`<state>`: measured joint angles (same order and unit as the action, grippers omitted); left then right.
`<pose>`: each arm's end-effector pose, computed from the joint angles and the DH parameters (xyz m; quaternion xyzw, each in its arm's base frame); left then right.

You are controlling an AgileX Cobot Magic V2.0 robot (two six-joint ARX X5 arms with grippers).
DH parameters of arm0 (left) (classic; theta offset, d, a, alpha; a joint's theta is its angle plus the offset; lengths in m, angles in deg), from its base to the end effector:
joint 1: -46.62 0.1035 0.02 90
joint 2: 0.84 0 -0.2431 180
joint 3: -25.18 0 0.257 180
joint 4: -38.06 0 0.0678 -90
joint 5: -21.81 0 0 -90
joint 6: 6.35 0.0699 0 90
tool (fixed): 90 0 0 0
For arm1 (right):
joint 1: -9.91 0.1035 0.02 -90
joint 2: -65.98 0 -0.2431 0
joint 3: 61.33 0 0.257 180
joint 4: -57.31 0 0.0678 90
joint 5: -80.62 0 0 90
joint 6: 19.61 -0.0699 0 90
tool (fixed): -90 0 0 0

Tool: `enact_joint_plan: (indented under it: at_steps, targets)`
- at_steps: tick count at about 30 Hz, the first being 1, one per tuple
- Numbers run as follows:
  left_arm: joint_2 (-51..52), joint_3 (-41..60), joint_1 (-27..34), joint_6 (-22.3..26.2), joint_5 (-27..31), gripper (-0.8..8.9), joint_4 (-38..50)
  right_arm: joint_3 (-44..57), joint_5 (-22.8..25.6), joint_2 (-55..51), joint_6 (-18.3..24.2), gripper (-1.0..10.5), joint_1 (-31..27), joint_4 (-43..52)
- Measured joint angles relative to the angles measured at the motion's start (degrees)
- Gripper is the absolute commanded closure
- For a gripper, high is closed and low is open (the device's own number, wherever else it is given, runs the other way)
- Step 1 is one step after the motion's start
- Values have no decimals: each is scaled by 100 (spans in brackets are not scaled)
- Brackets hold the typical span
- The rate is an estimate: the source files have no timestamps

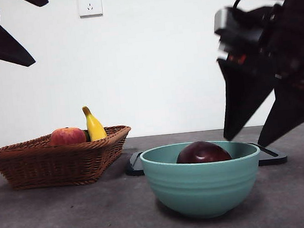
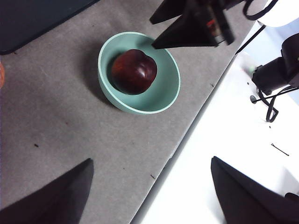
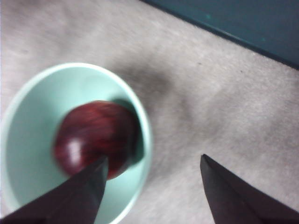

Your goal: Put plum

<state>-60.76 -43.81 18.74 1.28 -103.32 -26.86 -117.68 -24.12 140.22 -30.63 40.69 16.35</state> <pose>0.1775 -0.1394 0.2510 0.0206 0.4356 -0.4918 0.7536 0.2217 0.1527 0.1426 0.0089 0.5166 0.2887 0.8060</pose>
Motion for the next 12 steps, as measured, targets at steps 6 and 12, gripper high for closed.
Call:
enact_joint_plan:
  at_steps: [6,12]
  targets:
    - [0,0,0,0,0,412,2,0,127,363,-4,749,149,232]
    - [0,0,0,0,0,412,11,0,129,636,-37,867,271,424]
